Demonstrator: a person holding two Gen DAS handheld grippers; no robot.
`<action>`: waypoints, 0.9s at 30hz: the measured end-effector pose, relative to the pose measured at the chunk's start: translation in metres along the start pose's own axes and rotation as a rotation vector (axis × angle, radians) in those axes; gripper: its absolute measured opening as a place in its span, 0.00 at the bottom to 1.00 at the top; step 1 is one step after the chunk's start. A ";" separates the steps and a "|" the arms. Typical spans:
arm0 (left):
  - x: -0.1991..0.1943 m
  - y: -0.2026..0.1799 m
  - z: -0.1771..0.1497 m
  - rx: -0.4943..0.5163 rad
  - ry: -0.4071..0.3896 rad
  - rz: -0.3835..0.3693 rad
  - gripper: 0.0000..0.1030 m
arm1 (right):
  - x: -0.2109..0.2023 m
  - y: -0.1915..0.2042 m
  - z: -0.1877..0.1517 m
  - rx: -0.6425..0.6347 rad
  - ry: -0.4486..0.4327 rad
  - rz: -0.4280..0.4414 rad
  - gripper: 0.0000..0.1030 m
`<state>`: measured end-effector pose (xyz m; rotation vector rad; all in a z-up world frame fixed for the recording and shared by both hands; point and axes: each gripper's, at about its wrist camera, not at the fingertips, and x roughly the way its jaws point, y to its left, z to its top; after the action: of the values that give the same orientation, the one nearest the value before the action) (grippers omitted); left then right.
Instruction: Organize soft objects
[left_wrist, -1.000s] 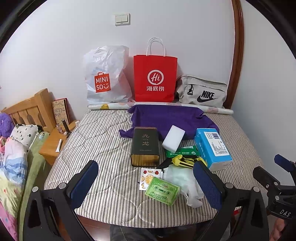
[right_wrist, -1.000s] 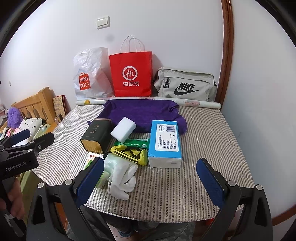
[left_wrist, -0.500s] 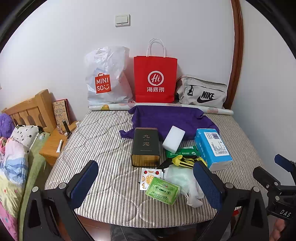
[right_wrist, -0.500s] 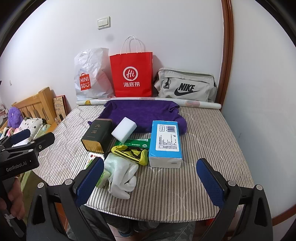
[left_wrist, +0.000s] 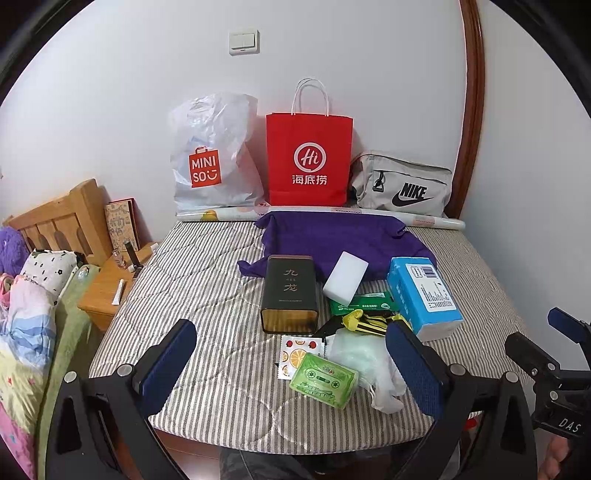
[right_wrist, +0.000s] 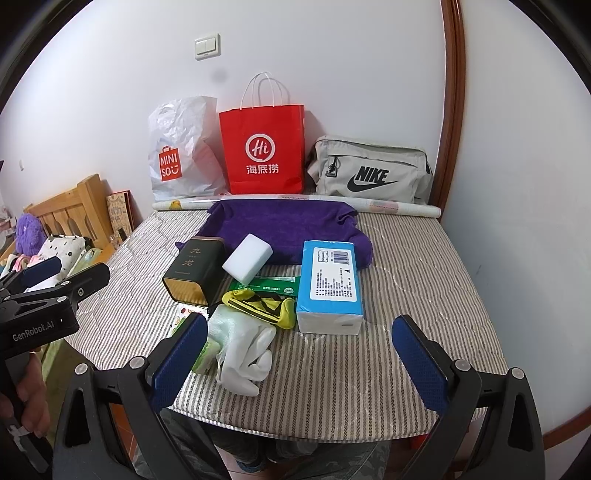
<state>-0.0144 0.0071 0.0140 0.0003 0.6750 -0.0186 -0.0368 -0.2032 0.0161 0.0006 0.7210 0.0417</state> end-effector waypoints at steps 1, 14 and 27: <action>0.001 -0.001 -0.001 0.000 0.001 0.004 1.00 | 0.000 0.000 0.000 0.001 0.000 0.001 0.96; -0.002 -0.003 0.002 -0.001 -0.004 -0.005 1.00 | -0.003 0.001 -0.001 -0.010 -0.003 -0.001 0.96; 0.002 -0.002 -0.001 -0.002 -0.008 0.002 1.00 | 0.000 0.000 -0.001 -0.011 -0.012 0.034 0.96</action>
<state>-0.0140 0.0049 0.0122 -0.0005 0.6669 -0.0160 -0.0375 -0.2036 0.0159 0.0023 0.7086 0.0780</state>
